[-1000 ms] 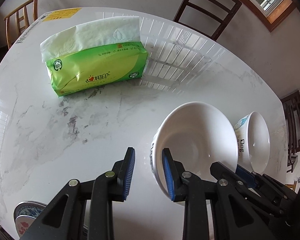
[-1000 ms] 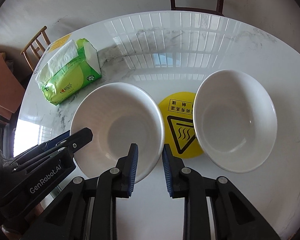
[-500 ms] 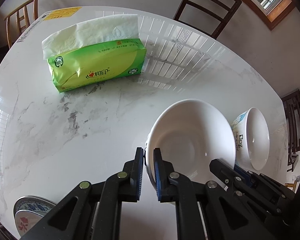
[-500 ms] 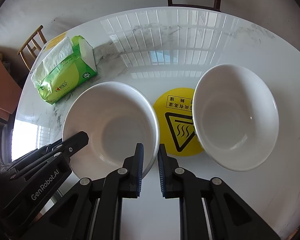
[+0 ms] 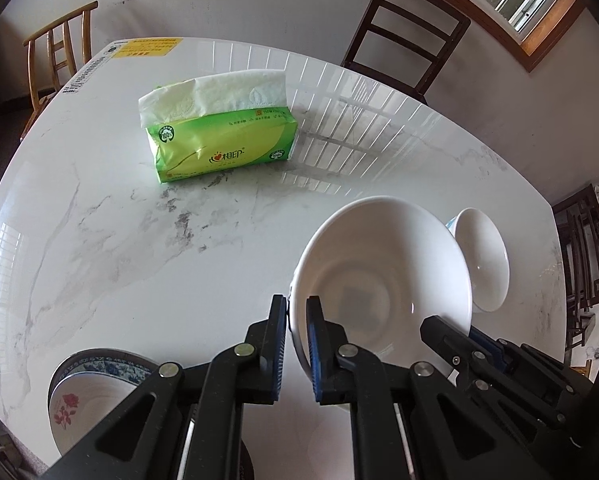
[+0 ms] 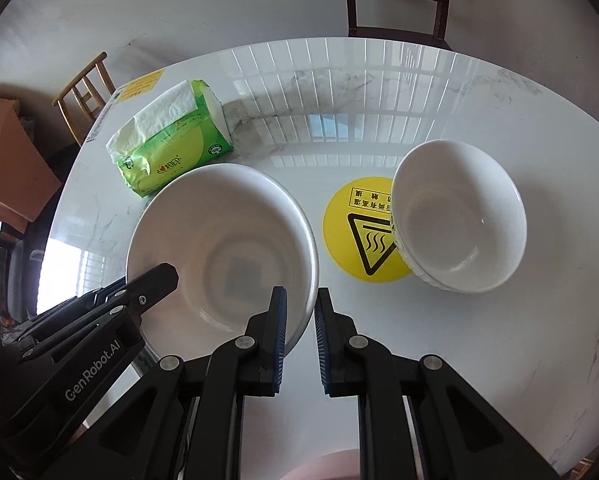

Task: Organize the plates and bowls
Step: 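Close both grippers on the white bowl rim and lift, then carry the white bowl with both grippers over the pink bowl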

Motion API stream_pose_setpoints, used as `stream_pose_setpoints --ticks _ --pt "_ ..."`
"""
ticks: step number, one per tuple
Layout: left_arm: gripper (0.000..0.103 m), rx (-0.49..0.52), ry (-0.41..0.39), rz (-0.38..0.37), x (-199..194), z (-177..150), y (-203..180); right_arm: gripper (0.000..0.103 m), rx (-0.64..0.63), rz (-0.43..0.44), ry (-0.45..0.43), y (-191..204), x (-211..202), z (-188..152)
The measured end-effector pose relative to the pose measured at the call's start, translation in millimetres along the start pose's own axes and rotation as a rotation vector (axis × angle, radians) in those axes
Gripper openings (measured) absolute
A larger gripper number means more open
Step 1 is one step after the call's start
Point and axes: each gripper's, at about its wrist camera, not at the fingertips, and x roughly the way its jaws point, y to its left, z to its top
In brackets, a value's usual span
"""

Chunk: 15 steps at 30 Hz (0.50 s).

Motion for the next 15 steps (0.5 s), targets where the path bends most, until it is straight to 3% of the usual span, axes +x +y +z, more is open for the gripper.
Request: stream_pose_setpoints --ticks 15 --pt "0.010 0.052 -0.045 -0.003 -63.9 -50.0 -27.8 0.014 -0.026 0.007 -0.085 -6.2 -71.6 -40.6"
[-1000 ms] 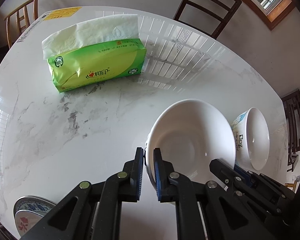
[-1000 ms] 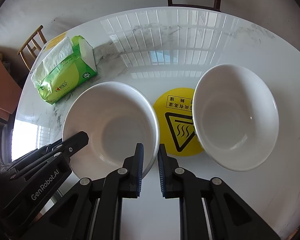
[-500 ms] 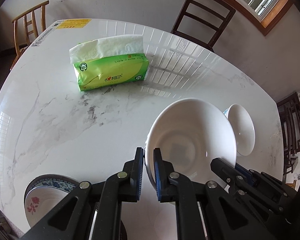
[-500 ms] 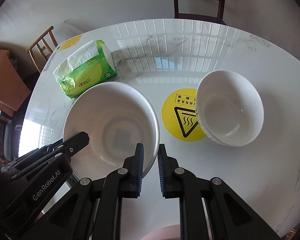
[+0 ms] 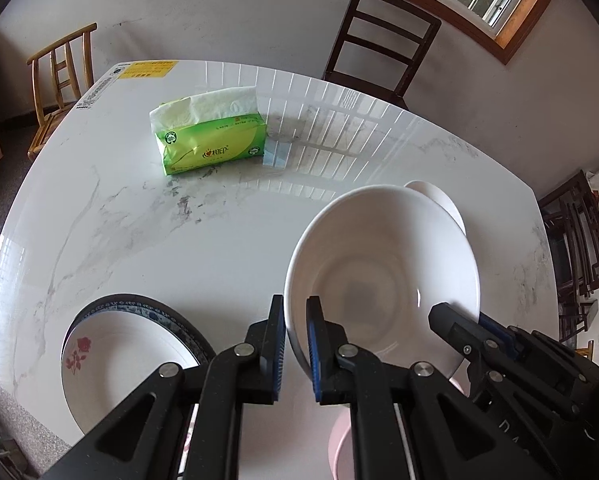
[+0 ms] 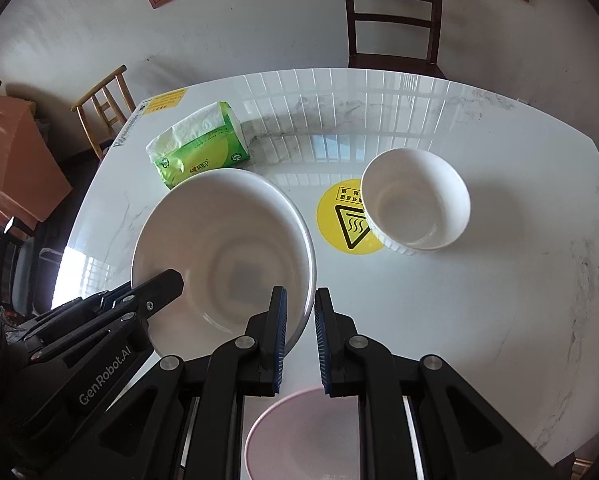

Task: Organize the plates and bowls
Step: 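Carry the white bowl with both grippers over the pink bowl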

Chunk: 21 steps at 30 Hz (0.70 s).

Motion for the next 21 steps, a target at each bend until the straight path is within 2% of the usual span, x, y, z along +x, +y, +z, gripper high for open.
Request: stream_pose_setpoints --ticks 9,21 --pt "0.010 0.044 -0.002 -0.006 -21.6 -36.4 -26.5 0.014 0.008 -0.006 -0.021 -16.4 -34.4 -36.5" --pt "0.010 0.095 0.059 -0.004 -11.4 -90.9 -59.1 0.014 0.041 -0.018 -0.007 -52.6 -46.3 -88.4"
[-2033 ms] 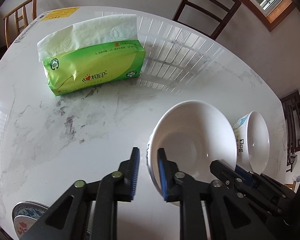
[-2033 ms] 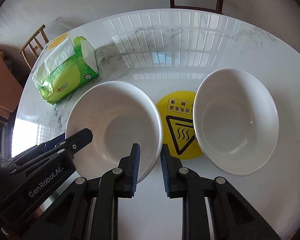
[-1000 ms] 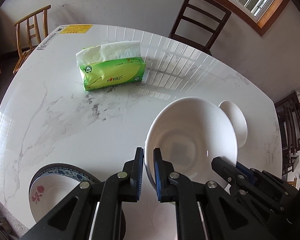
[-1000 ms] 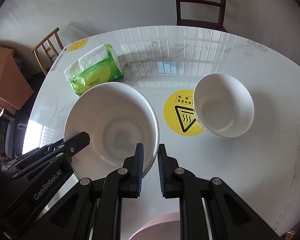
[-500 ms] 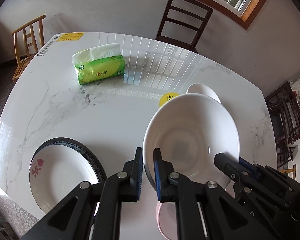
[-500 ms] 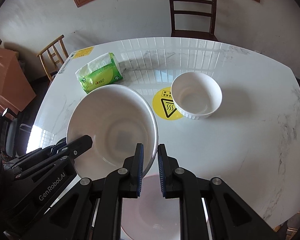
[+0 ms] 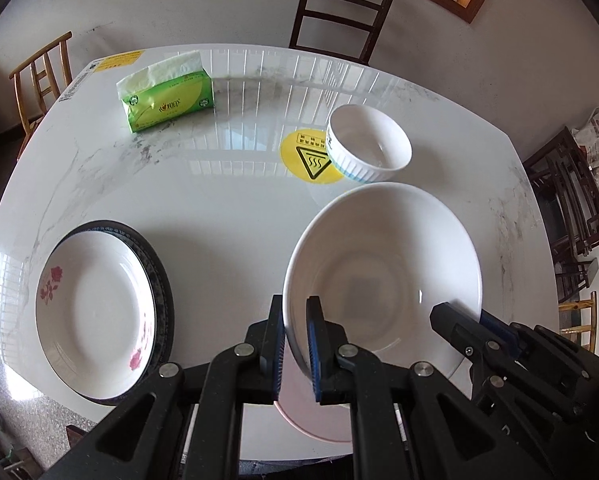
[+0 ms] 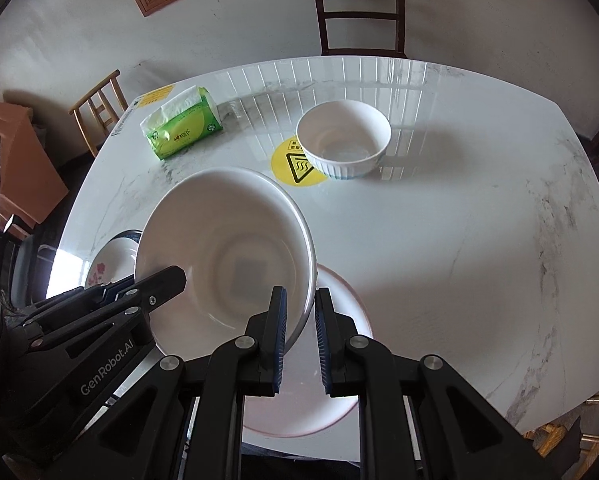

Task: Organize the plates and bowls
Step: 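Carry the white bowl with both grippers over the pink bowl, then lower the white bowl into the pink bowl and open both grippers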

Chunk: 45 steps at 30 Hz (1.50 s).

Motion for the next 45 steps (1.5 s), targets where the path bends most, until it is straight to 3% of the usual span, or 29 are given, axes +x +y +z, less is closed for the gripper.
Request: stream_pose_setpoints --ticks 11,29,45 --pt "0.010 -0.007 0.086 0.009 33.5 -24.6 -3.7 0.014 0.022 -0.003 0.084 -20.2 30.8 -36.8" --pt "0.010 0.000 0.124 0.039 53.3 -31.5 -6.6 0.014 0.022 -0.007 0.138 -23.2 52.0 -42.3" --pt "0.010 -0.011 0.144 0.037 61.2 -31.9 -5.7 0.017 -0.026 -0.047 0.125 -15.3 53.7 -41.0"
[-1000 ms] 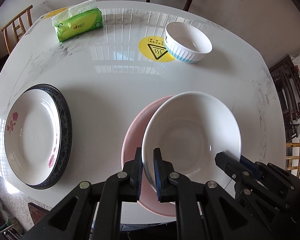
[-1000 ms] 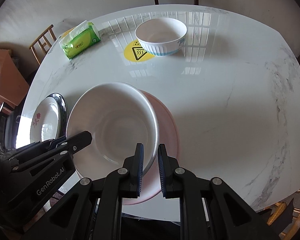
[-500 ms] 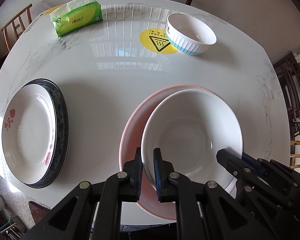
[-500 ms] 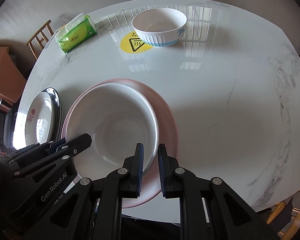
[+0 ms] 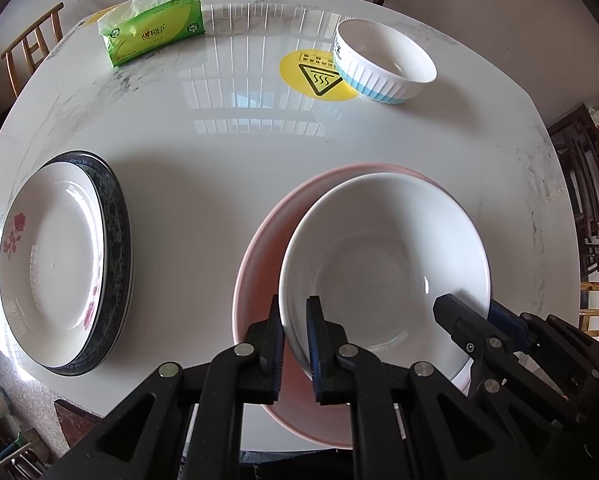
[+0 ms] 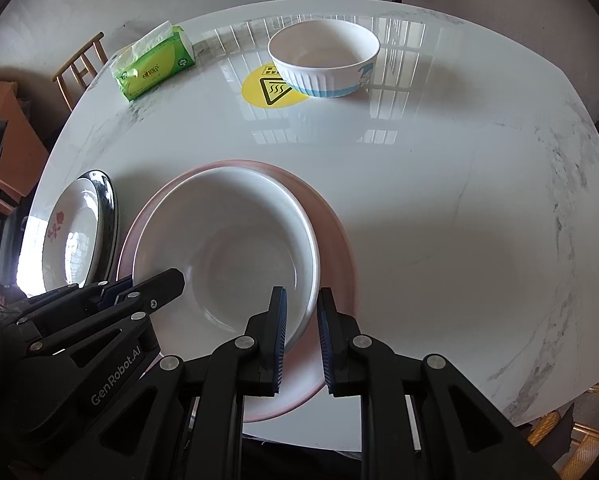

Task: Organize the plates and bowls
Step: 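Lower the white bowl into the pink bowl and open both grippers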

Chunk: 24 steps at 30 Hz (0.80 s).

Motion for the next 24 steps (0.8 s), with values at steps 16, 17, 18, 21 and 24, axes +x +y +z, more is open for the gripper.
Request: stream_pose_setpoints --ticks 16,17,18,21,24 --pt "0.010 -0.054 0.002 -0.050 -2.4 1.3 10.0 0.023 -0.008 0.007 -0.005 3.1 0.5 0.1" --pt "0.010 -0.060 0.006 -0.054 -2.4 1.2 11.1 0.023 -0.007 0.008 -0.005 3.3 0.4 0.1" --pt "0.011 -0.064 0.009 -0.058 -2.4 1.7 11.9 0.023 -0.006 0.007 -0.005 3.4 0.5 0.1" --pt "0.011 -0.070 0.011 -0.063 -3.0 1.4 14.3 0.023 -0.002 0.013 -0.004 3.6 0.7 0.5" --pt "0.012 -0.070 0.005 -0.065 -4.7 2.0 15.0 0.024 0.003 0.022 -0.003 3.0 0.7 1.0"
